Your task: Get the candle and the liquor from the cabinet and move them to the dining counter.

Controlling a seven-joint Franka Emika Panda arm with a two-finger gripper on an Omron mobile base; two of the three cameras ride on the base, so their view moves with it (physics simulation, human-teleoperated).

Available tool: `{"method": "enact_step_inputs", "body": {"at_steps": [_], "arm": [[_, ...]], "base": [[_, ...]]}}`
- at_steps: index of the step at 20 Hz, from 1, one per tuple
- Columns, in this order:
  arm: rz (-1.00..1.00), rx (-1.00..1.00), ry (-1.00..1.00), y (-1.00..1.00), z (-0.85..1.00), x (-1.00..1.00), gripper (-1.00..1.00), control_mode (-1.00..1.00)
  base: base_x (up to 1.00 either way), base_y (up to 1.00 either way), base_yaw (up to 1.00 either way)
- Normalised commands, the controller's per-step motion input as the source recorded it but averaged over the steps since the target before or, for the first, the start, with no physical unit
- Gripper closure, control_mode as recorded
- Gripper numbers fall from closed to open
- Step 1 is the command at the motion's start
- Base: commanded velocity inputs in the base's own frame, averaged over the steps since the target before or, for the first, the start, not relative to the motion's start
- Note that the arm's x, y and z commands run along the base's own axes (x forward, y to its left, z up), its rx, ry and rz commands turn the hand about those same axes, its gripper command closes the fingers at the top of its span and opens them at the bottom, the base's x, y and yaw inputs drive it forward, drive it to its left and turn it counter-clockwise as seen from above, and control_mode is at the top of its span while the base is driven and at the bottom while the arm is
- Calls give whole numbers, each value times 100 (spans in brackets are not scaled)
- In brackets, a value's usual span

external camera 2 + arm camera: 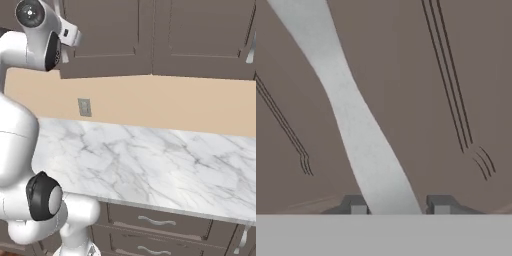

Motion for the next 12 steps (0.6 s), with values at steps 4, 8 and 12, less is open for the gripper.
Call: {"method": "enact_step_inputs", "body": {"at_steps": [4,8,12], "arm": [[8,9,0,-19,0,-50,100,-100],[11,10,0,-29,0,-43,100,-100],[13,13,2,-43,1,-42,100,-100]], "base": [[0,0,0],[0,0,0],[0,0,0]]}}
